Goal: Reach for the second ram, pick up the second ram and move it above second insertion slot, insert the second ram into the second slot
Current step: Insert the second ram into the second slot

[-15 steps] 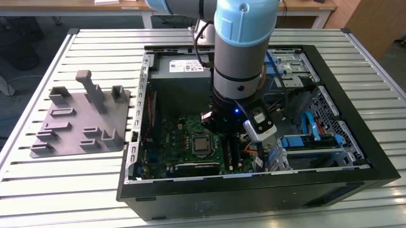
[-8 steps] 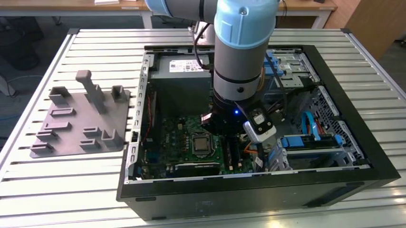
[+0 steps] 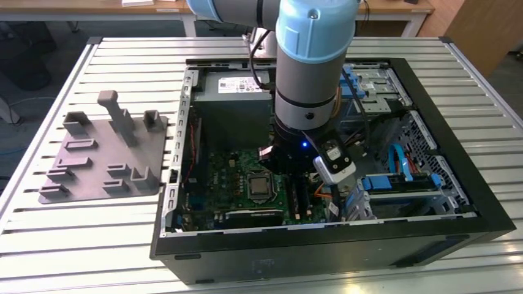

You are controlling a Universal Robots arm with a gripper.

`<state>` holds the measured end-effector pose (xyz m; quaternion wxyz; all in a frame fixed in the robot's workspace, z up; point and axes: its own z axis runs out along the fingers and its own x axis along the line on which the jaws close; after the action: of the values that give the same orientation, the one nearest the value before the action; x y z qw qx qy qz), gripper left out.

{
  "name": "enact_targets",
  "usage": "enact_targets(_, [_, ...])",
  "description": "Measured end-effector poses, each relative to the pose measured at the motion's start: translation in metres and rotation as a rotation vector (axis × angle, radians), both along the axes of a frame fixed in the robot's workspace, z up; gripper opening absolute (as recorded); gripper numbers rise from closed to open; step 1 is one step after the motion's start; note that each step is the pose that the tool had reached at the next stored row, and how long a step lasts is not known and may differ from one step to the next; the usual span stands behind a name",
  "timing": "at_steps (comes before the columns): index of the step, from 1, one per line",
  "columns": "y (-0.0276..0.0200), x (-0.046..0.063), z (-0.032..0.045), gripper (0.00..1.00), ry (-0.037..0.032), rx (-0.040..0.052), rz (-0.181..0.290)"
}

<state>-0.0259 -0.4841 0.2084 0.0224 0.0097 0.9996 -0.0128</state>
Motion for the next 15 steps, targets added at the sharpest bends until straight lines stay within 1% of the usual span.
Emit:
enact_targets(11, [0.0000,0.0000,0.0000,0.14,0.0000,-0.0001,0.000])
enact_targets(12, [0.0002,-0.0002,-0.0003,0.14,0.0000,0.0009,0.000])
enact_targets(14, [0.0008,-0.0022,-0.0025,0.14,0.0014,0.0097,0.002])
enact_targets(15, [0.0004,-0.0027,-0.0040,0.14,-0.0082,0.0093,0.003])
